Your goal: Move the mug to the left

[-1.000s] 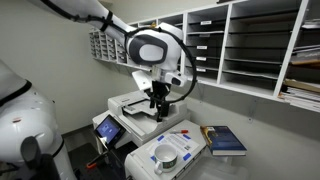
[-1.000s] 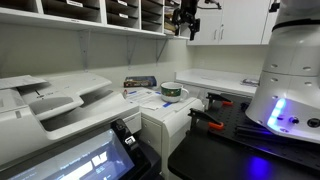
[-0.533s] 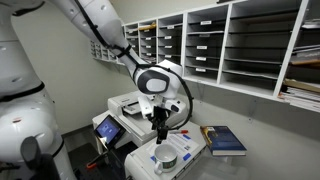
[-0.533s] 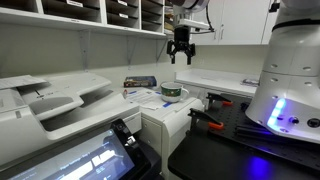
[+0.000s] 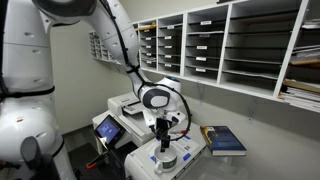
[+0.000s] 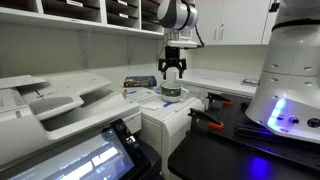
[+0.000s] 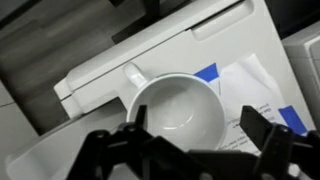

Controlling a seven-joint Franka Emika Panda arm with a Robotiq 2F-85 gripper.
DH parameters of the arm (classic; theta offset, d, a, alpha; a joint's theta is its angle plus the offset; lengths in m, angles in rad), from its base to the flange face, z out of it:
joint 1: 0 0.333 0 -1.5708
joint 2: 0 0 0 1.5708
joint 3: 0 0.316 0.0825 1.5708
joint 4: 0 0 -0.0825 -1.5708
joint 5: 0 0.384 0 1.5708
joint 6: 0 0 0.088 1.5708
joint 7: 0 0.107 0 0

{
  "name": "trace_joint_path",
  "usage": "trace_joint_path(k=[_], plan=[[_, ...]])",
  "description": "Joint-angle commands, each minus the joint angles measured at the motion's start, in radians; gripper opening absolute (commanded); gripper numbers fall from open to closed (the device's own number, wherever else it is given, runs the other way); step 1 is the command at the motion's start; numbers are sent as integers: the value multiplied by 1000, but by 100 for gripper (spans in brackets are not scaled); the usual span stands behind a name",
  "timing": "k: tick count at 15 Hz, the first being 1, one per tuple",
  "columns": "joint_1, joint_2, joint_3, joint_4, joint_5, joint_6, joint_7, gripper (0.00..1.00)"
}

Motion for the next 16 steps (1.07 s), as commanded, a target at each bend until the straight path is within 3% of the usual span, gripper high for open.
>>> trace_joint_path(k=[1, 2, 3, 4, 7, 15, 16], plan=[[23, 88, 12, 76, 12, 34, 69, 100], [30, 112, 12, 100, 12, 35, 85, 100], [38, 135, 10, 121, 5, 35, 101, 93], [43, 156, 10, 141, 5, 32, 107, 74], [54, 204, 7, 181, 5, 21, 120, 61], [70, 228, -13, 184, -15, 13, 131, 0], [69, 223, -11, 179, -12, 14, 127, 0]])
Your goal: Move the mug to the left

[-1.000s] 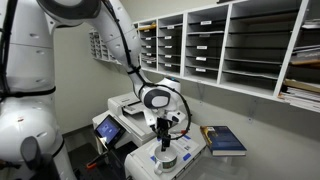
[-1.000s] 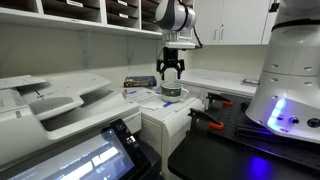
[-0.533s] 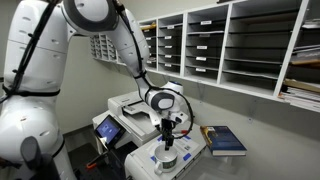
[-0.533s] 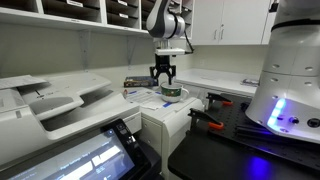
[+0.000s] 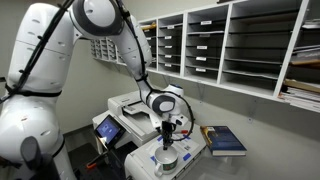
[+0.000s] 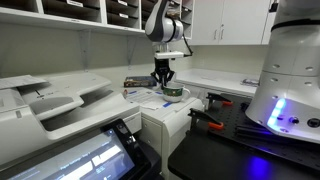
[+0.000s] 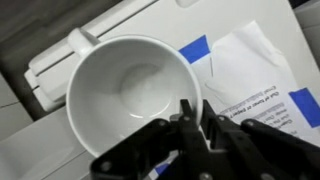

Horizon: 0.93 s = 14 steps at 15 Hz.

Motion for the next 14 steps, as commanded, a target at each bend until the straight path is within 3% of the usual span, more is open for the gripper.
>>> trace_joint_path(k=[1, 6, 14], plan=[[12, -13, -12, -9, -6, -12, 26, 0], [13, -37, 28, -11, 39, -37, 11, 2], [86, -37, 100, 18, 62, -71, 40, 2]])
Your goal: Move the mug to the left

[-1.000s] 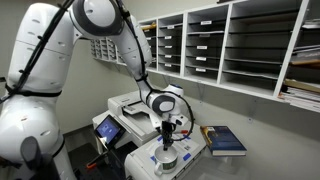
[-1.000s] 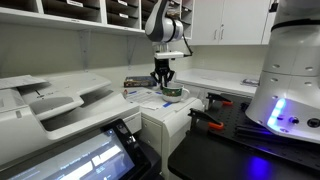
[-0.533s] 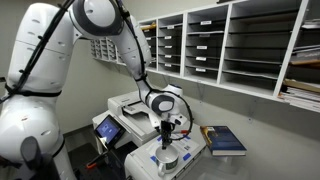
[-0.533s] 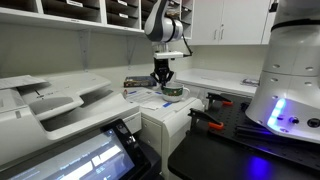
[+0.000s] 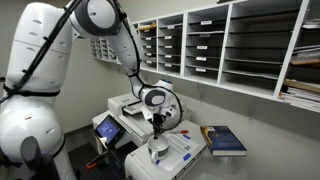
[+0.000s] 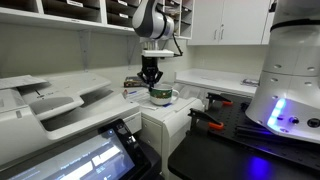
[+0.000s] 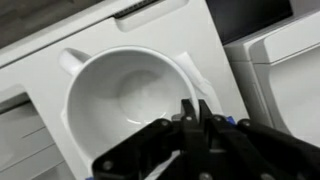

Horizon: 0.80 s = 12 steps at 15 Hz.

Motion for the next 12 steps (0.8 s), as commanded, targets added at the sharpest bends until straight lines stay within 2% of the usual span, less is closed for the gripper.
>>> trace_joint_path(k=[1, 4, 5, 6, 9, 12], plan=[[31, -16, -3, 12, -1, -72, 51, 2], [44, -12, -4, 12, -3, -89, 64, 2], [55, -13, -15, 6, -25, -75, 76, 35], [59, -15, -20, -1, -42, -55, 71, 36], [47, -53, -15, -23, -52, -43, 20, 58], [14, -155, -1, -49, -34, -135, -62, 80]])
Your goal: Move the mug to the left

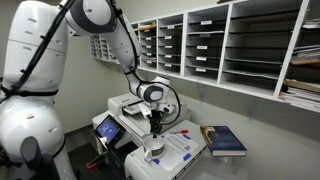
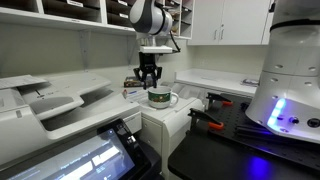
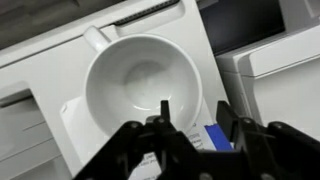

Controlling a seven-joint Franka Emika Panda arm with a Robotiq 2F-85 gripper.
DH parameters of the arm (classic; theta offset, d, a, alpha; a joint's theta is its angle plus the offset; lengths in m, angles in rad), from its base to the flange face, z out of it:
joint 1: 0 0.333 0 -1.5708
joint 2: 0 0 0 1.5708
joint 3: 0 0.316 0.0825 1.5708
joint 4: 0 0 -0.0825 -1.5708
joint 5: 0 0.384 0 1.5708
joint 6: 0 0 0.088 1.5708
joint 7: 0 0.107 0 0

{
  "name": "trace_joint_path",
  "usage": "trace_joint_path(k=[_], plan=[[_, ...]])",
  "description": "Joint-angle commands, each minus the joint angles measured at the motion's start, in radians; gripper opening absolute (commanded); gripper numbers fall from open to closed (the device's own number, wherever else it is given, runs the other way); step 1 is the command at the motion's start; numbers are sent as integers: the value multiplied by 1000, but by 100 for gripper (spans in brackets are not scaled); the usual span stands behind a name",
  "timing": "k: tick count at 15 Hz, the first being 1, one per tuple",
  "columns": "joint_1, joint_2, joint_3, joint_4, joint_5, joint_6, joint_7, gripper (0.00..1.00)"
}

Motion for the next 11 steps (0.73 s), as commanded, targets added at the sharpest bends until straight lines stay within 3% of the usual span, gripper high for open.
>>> trace_joint_path(k=[1, 3, 7, 11], plan=[[-37, -149, 8, -47, 4, -130, -107, 87], [-59, -249, -5, -62, -17, -235, -183, 99], [-99, -429, -35, -73, -72, -390, -297, 100], [-110, -545, -50, -113, -97, -367, -430, 100]])
